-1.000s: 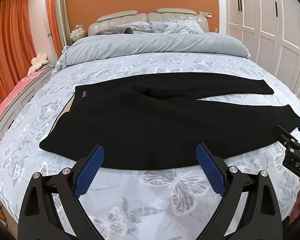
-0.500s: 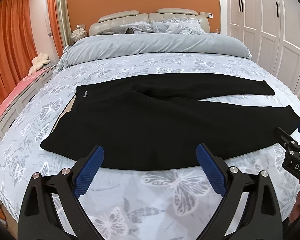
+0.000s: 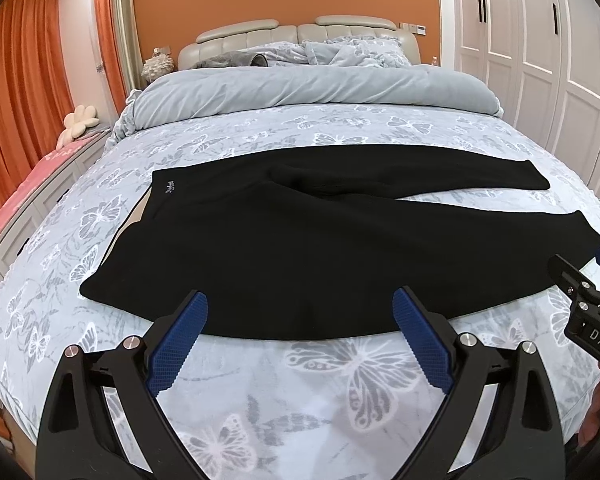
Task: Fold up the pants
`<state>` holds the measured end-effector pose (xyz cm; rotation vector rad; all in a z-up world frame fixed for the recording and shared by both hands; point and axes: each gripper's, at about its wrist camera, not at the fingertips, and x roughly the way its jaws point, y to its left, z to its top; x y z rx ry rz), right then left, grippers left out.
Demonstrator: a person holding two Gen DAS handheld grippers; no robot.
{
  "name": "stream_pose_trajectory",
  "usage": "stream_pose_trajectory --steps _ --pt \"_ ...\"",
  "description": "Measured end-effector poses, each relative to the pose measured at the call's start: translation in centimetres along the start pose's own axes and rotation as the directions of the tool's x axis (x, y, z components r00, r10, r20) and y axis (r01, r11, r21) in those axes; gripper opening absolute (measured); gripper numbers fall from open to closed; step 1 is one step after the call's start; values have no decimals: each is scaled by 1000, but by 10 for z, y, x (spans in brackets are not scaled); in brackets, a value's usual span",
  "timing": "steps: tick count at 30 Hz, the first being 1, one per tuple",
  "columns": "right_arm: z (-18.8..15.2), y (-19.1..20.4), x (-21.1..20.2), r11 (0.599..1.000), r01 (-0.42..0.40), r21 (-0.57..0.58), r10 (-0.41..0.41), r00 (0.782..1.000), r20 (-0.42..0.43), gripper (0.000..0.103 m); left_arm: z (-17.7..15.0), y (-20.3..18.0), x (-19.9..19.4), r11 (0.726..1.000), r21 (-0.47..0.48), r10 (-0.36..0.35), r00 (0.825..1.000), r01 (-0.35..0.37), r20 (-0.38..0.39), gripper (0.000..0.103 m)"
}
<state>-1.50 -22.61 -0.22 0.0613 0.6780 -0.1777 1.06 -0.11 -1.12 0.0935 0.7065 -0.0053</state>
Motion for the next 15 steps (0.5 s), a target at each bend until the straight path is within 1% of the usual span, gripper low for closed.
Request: stream_pose_trajectory --steps 15 --pt "0 1 2 1000 -6 -1 6 1000 -4 92 1 -1 2 1000 0 -3 1000 3 -6 93"
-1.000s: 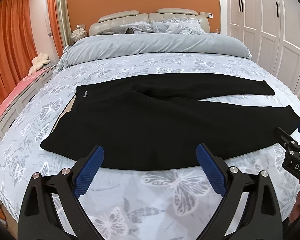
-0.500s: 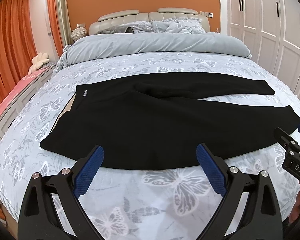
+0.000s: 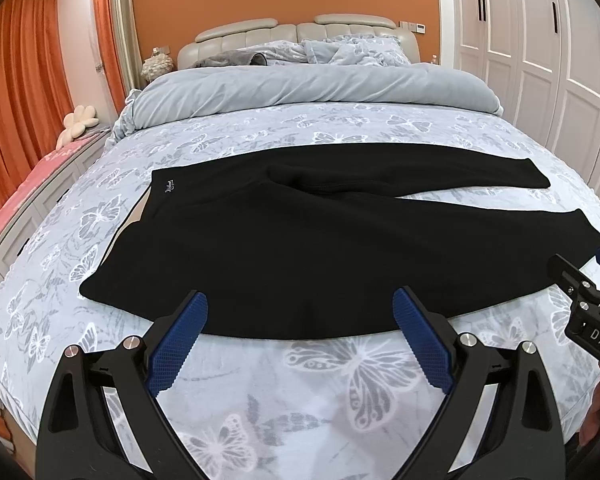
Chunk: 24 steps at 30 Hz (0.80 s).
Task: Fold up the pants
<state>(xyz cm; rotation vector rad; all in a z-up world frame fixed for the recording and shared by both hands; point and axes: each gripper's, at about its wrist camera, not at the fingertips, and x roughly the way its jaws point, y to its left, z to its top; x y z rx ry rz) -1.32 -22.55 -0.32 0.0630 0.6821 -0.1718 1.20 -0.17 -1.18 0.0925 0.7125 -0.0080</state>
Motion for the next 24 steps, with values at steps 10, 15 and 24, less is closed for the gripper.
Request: stream_pose_trajectory --steps 10,15,24 --pt "72 -85 54 997 -65 31 68 992 -107 91 60 71 37 977 -110 -193 976 182 -100 98" --pt "129 -177 148 996 22 90 -6 985 -173 91 117 152 116 975 -210 -112 978 74 -177 98" --pt "192 -266 315 961 158 227 -93 958 -272 91 174 282 295 873 -450 39 946 -189 -322 98"
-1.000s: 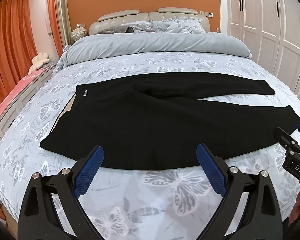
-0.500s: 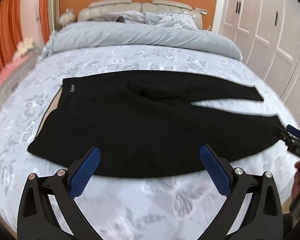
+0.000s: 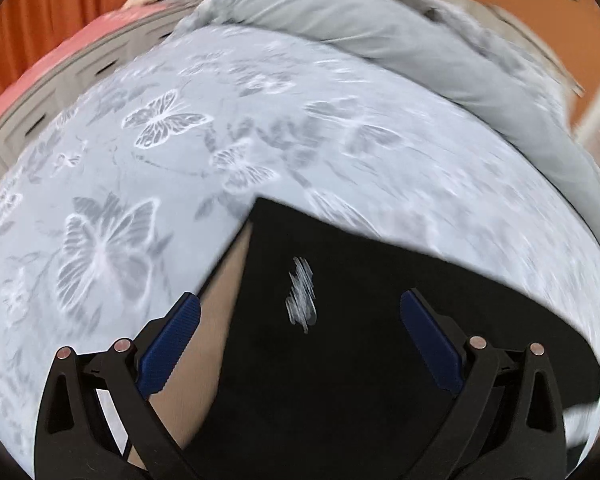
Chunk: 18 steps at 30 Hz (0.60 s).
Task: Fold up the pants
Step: 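Grasp the pants waistband with the left gripper while the right gripper grasps the leg hems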
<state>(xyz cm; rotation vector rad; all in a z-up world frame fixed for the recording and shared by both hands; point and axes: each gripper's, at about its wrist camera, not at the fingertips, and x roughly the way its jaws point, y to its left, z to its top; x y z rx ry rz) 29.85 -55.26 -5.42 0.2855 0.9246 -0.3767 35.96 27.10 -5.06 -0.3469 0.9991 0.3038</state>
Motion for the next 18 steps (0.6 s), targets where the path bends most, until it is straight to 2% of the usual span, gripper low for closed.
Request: stream_pose_trajectory --steps 3,5,7,9,10,11,12,13,14,15,17,18 --pt "17 5 31 998 64 -20 -65 998 -13 91 20 4 51 999 -25 -40 994 38 -105 98" --pt "24 6 50 996 85 -22 -86 996 -31 91 24 0 75 999 -27 -33 988 29 -150 98" --pt "27 7 66 996 93 -15 -94 995 -45 91 26 -9 84 1000 -5 24 993 -25 -115 98" --pt "26 12 73 997 70 -13 -71 997 -40 91 29 -20 86 998 36 51 995 -48 -85 98" --pt "25 15 75 998 58 -17 -58 998 -31 87 30 -24 87 997 46 63 995 -60 -81 98" --pt "24 19 76 998 55 -26 -56 998 -32 78 30 -26 88 997 46 71 994 -68 -77 98" --pt "22 22 77 997 62 -37 -63 998 -29 74 31 -27 89 996 45 75 994 -72 -74 97" --pt "20 25 75 997 67 -42 -67 997 -21 71 31 -26 88 996 37 78 995 -76 -65 91" --pt "19 26 73 997 62 -44 -63 998 -10 53 32 -24 87 996 28 88 995 -86 -54 86" --pt "19 26 69 998 49 -40 -49 999 2 30 31 -22 86 995 19 95 994 -94 -49 73" --pt "19 23 62 1000 10 -14 -10 1000 -2 14 33 -13 78 999 -10 46 998 -46 -49 58" --pt "19 21 55 1000 -21 0 21 1000 8 11 33 -8 71 999 -32 25 999 -26 -48 33"
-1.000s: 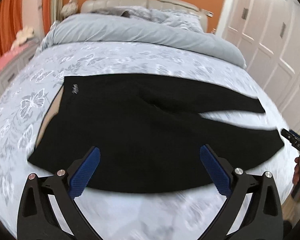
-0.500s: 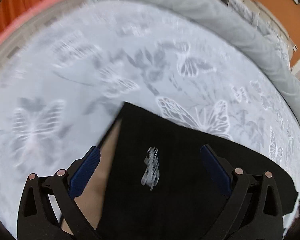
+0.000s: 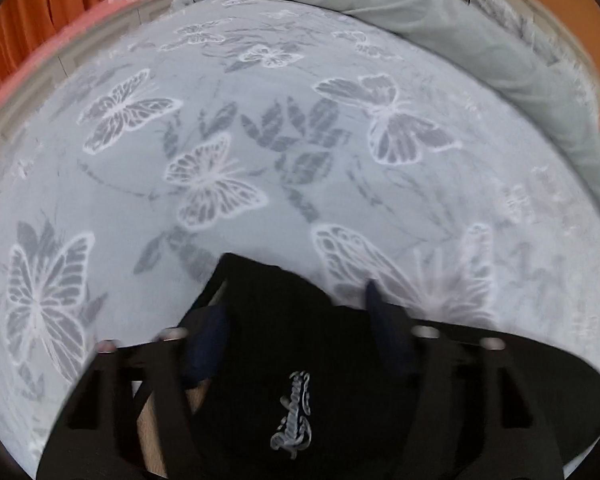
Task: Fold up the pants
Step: 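Grasp the pants waistband with the left gripper while the right gripper grasps the leg hems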
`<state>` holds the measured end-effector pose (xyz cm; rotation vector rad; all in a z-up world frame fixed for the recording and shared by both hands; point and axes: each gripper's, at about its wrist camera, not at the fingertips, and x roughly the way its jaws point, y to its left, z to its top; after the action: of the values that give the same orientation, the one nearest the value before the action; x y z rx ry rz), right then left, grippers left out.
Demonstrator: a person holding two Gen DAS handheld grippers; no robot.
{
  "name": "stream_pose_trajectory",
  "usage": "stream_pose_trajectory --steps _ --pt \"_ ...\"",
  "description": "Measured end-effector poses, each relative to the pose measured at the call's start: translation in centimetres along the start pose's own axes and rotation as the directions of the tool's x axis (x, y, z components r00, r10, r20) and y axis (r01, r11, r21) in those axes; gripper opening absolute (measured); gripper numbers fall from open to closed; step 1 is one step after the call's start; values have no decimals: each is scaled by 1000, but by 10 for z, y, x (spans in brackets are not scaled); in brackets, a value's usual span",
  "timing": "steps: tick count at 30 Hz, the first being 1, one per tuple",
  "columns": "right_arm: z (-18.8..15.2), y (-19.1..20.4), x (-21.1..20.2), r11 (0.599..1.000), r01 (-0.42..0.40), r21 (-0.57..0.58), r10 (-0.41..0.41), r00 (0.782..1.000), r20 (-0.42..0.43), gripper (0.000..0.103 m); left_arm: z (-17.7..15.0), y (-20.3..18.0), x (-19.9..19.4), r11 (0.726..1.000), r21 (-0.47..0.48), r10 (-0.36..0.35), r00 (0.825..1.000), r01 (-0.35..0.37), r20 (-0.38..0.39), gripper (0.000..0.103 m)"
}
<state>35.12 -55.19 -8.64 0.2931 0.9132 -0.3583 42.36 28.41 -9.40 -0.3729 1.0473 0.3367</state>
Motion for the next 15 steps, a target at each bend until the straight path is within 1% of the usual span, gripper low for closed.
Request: stream_pose_trajectory --steps 1,2,3,4,5,6,7,9,11,12,15 --pt "0 0 -9 1000 -15 -2 15 1000 16 10 0 5 -4 1000 -16 -6 1000 6 -6 23" --pt "-1 0 -16 1000 -18 -10 18 999 29 10 -1 10 -9 999 -30 -43 999 42 -12 23" --pt "-1 0 -30 1000 -28 -15 28 998 50 10 -1 14 -17 997 -42 -60 998 60 -2 23" --pt "-1 -1 -40 999 -37 -14 37 997 64 10 -2 19 -30 996 -48 -69 997 71 26 23" --pt "0 -2 -50 999 -49 -10 50 995 81 10 -3 22 -42 995 -44 -84 995 86 46 23" --pt "1 -4 -68 998 -69 -14 70 992 105 10 -4 26 -60 993 -34 -113 991 116 69 23" --pt "2 -4 -81 997 -79 -24 81 989 120 10 -5 29 -75 989 -28 -141 987 144 82 23" --pt "4 -5 -114 994 -103 -46 109 982 155 10 -7 33 -97 985 -16 -170 981 172 95 22" --pt "4 -7 -144 991 -120 -61 130 973 189 10 -16 37 -133 978 16 -208 970 208 126 22" --pt "2 -10 -166 988 -135 -74 148 965 214 10 -18 40 -143 975 26 -223 965 222 136 22" --pt "-8 -20 -212 981 -165 -103 186 948 260 10 -38 48 -188 958 70 -287 943 280 165 22"
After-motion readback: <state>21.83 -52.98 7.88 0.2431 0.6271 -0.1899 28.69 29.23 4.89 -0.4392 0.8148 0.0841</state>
